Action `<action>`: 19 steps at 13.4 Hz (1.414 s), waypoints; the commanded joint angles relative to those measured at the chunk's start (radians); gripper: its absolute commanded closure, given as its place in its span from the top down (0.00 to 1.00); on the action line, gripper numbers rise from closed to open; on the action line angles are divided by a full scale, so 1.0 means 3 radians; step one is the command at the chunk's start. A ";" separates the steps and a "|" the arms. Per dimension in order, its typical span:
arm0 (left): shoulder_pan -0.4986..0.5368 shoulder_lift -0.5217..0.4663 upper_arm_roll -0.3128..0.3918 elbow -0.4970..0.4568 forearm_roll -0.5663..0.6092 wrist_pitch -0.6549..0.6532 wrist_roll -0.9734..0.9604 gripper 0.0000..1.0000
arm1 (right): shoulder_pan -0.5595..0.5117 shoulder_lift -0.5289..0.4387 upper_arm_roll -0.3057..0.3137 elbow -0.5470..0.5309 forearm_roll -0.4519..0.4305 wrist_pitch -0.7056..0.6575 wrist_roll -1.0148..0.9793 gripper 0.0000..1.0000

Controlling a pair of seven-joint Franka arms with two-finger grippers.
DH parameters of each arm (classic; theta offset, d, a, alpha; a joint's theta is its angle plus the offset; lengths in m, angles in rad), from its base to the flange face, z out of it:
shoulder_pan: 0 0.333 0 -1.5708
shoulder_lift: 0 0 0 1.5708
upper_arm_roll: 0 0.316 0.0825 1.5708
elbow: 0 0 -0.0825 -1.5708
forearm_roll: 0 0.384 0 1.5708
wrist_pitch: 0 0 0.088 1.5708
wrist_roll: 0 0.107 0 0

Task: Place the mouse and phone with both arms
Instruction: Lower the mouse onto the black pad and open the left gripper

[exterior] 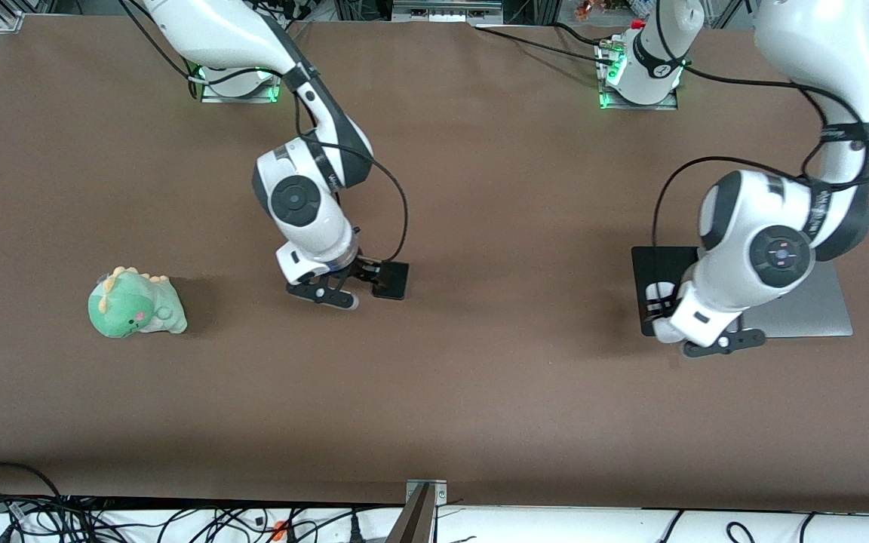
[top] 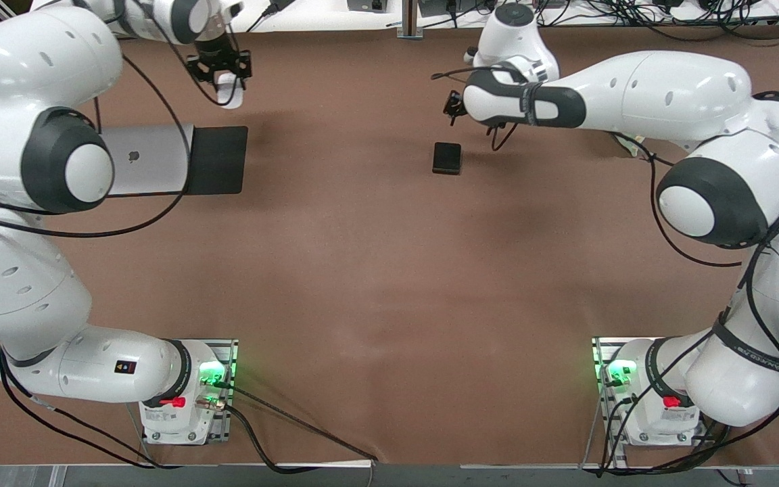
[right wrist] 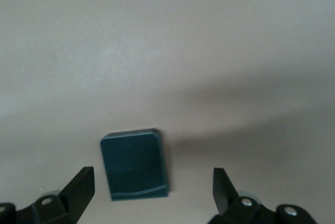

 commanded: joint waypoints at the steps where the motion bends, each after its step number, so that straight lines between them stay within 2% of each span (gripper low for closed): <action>1: 0.0333 -0.0390 -0.0060 -0.0788 0.0116 0.0572 0.0427 0.60 | 0.0231 0.0114 -0.0049 0.0010 -0.0008 0.0147 0.0143 1.00; 3: 0.0441 -0.0493 -0.0060 -0.1228 0.0116 0.0972 0.0617 0.60 | 0.0318 0.0216 -0.0059 0.0005 -0.0110 0.0244 0.0143 1.00; 6: 0.0518 -0.0473 -0.0060 -0.1801 0.0121 0.1707 0.0633 0.61 | 0.0343 0.0293 -0.0059 -0.0011 -0.0361 0.0255 0.0113 1.00; 8: 0.0518 -0.0346 -0.0060 -0.1864 0.0121 0.1914 0.0633 0.61 | 0.0354 0.0319 -0.0059 -0.0061 -0.0529 0.0362 0.0112 1.00; 10: 0.0518 -0.0167 -0.0055 -0.1869 0.0121 0.2164 0.0633 0.61 | 0.0354 0.0375 -0.0059 -0.0103 -0.0535 0.0551 0.0112 1.00; 13: 0.0518 -0.0089 -0.0055 -0.1839 0.0121 0.2221 0.0628 0.62 | 0.0359 0.0436 -0.0059 -0.0108 -0.0545 0.0664 0.0112 1.00; 14: 0.0518 -0.0059 -0.0055 -0.1828 0.0121 0.2221 0.0633 0.68 | 0.0354 0.0441 -0.0064 -0.0133 -0.0545 0.0705 0.0112 1.00; 17: 0.0518 -0.0033 -0.0055 -0.1803 0.0121 0.2226 0.0633 0.74 | 0.0354 0.0477 -0.0064 -0.0215 -0.0555 0.0873 0.0107 1.00; 18: 0.0513 -0.0053 -0.0055 -0.1798 0.0126 0.2226 0.0638 0.90 | 0.0359 0.0482 -0.0070 -0.0230 -0.0576 0.0879 0.0102 0.92; 19: 0.0518 -0.0089 -0.0055 -0.1787 0.0166 0.2221 0.0673 1.00 | 0.0359 0.0482 -0.0070 -0.0241 -0.0611 0.0869 0.0087 0.74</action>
